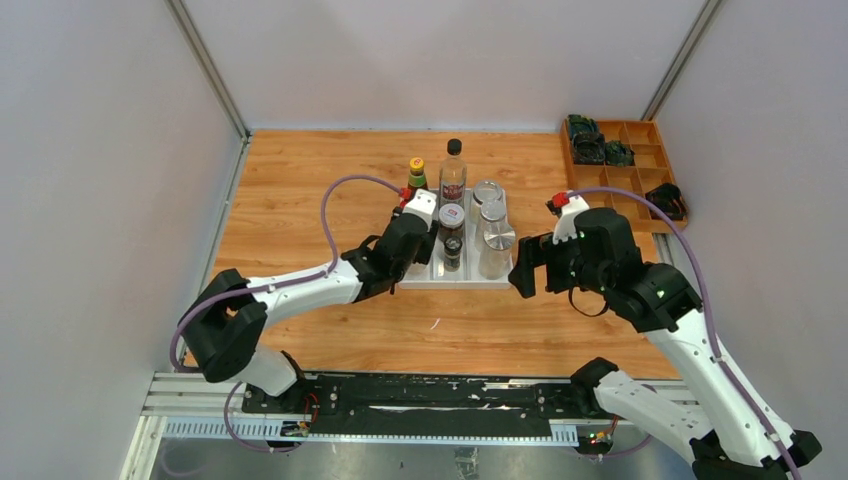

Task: Organize the condiment bottles
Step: Place the bottle in the storage box, then reset both arms

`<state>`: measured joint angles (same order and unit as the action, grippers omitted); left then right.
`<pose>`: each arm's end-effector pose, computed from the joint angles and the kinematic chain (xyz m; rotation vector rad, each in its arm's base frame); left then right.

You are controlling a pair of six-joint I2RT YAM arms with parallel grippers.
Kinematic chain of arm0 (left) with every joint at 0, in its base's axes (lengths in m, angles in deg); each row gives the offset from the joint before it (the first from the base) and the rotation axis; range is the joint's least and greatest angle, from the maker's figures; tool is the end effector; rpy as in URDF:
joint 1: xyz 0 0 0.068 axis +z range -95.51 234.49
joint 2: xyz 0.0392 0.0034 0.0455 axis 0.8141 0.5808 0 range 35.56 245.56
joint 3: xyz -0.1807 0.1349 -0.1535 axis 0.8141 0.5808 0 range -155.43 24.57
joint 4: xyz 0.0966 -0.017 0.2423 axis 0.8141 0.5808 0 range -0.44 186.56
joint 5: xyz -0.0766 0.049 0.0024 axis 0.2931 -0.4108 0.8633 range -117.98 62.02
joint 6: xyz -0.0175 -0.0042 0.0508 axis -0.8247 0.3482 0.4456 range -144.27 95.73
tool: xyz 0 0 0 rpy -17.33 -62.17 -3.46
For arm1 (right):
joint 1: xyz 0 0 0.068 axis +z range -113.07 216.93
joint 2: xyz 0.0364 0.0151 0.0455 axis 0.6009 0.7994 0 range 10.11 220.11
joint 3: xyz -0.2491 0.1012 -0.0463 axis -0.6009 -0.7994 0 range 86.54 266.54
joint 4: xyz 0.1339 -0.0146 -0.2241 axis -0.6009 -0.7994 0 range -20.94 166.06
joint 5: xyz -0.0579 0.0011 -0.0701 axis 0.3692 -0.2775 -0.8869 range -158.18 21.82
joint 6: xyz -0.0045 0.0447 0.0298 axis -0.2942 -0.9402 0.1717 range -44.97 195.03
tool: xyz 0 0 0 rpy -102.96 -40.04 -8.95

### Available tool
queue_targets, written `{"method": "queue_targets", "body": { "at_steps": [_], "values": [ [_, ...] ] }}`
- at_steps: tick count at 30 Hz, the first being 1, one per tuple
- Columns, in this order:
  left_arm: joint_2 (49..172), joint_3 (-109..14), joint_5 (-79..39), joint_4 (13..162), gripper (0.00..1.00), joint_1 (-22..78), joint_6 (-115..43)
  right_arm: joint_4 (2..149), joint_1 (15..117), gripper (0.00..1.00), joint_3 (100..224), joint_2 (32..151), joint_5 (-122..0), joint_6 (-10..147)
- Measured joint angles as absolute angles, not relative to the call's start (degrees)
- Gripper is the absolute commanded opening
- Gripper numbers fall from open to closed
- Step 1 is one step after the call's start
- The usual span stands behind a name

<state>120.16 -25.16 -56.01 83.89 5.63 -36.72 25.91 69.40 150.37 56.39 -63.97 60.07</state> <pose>0.2248 -0.2319 0.2341 0.3464 1.9901 -0.1687 0.1212 0.0802 0.3764 -0.3769 2.1584 0.5559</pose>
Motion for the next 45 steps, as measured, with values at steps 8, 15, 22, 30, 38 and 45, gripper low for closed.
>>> {"method": "queue_targets", "body": {
  "at_steps": [8,15,22,30,38,45],
  "values": [
    [122.04,-21.84,-54.33,79.98,0.44,6.16,-37.29,27.66,69.40,1.00,144.88,54.23,-63.18,59.63],
    [123.24,-21.47,-53.91,76.57,0.44,6.38,-38.86,28.56,69.40,1.00,143.81,52.83,-63.09,59.45],
    [123.48,-21.45,-54.02,75.98,0.49,6.42,-39.69,28.75,69.40,1.00,141.87,50.82,-62.90,58.97],
    [123.39,-21.07,-53.85,78.60,1.00,6.40,-40.91,28.99,69.40,1.00,140.45,49.70,-62.04,58.30],
    [118.04,-20.55,-54.81,84.98,1.00,5.44,-40.96,29.58,69.40,1.00,139.11,49.18,-61.15,58.06],
    [102.63,-24.79,-59.25,97.24,1.00,0.67,-41.26,27.75,69.40,1.00,140.49,48.21,-62.26,58.52]
  ]
}}
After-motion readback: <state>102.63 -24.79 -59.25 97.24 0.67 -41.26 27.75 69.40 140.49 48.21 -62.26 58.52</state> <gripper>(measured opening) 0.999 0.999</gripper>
